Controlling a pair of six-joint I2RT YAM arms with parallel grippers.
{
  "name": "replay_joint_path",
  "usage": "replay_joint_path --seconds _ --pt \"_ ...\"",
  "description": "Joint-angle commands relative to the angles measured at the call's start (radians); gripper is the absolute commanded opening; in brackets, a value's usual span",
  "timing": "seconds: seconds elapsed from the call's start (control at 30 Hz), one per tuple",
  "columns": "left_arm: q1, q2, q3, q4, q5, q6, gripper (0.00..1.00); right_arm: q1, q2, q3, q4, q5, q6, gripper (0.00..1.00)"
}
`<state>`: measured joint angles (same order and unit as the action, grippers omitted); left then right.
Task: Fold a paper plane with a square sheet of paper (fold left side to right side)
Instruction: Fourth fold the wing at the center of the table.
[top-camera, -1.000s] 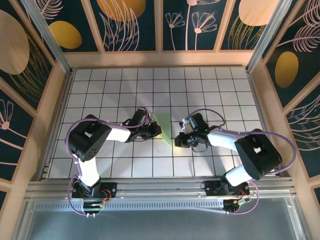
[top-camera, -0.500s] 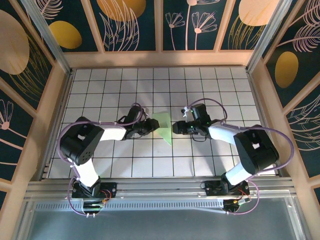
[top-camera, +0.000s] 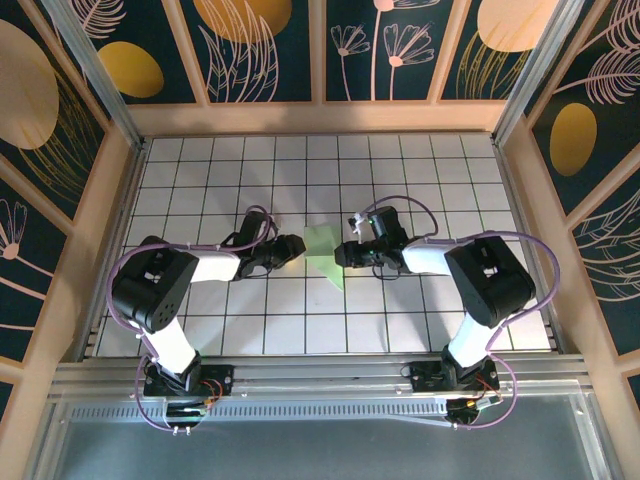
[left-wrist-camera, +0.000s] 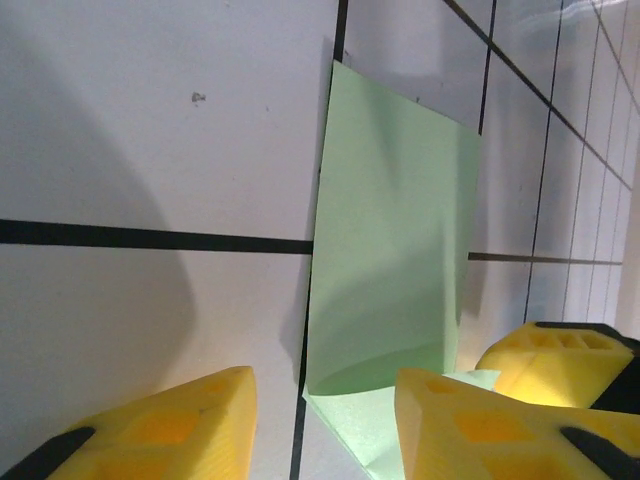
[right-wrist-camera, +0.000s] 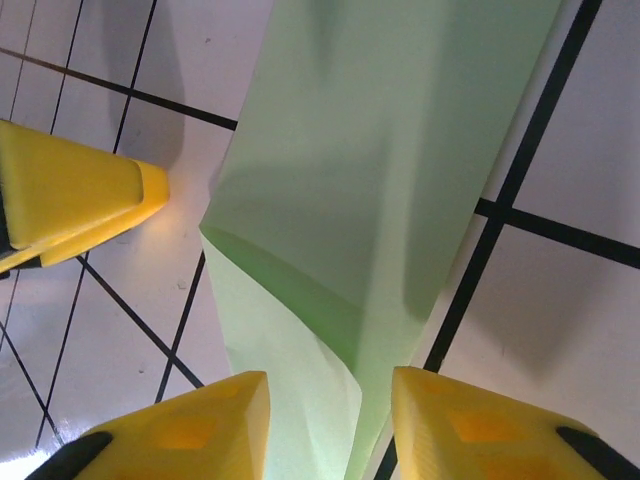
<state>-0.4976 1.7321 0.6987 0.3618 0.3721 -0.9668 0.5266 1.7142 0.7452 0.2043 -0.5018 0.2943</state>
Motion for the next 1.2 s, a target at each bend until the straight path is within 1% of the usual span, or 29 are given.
replay_joint_path --seconds 0.0,0.07,0.13,0.2,0.3,0.43,0.6,0.87,1.07,1.17 --pt "0.016 0.005 -0.007 0.057 0.033 -0.014 0.44 0.007 0.021 0.032 0.038 -0.030 -0.013 0.27" --pt "0.023 0.015 -0.006 0.073 0.047 -0.019 0.46 0.007 0.017 0.033 0.032 -0.030 -0.016 0.19" --pt "0.030 0.024 -0.008 0.096 0.060 -0.024 0.47 0.006 0.008 0.035 0.009 -0.022 -0.028 0.08" --pt "0.036 0.030 -0.010 0.112 0.058 -0.028 0.48 0.003 -0.011 0.033 -0.013 -0.007 -0.038 0.00" --pt "0.042 0.036 -0.006 0.134 0.058 -0.023 0.48 -0.006 -0.062 0.017 -0.017 -0.006 -0.038 0.00" --pt "0.042 0.066 0.031 0.150 0.091 -0.010 0.46 -0.019 -0.118 0.000 -0.019 -0.026 -0.041 0.00" --pt "0.041 0.110 0.117 0.076 0.121 0.049 0.45 -0.040 -0.137 0.000 -0.035 -0.050 -0.052 0.00" --pt "0.027 0.197 0.192 0.091 0.174 0.045 0.43 -0.049 -0.154 0.000 -0.032 -0.070 -0.055 0.00" --pt "0.024 0.249 0.241 0.082 0.180 0.044 0.38 -0.061 -0.165 -0.015 -0.018 -0.083 -0.048 0.00" --pt "0.024 0.267 0.263 0.072 0.182 0.048 0.32 -0.070 -0.172 -0.028 -0.009 -0.086 -0.043 0.00"
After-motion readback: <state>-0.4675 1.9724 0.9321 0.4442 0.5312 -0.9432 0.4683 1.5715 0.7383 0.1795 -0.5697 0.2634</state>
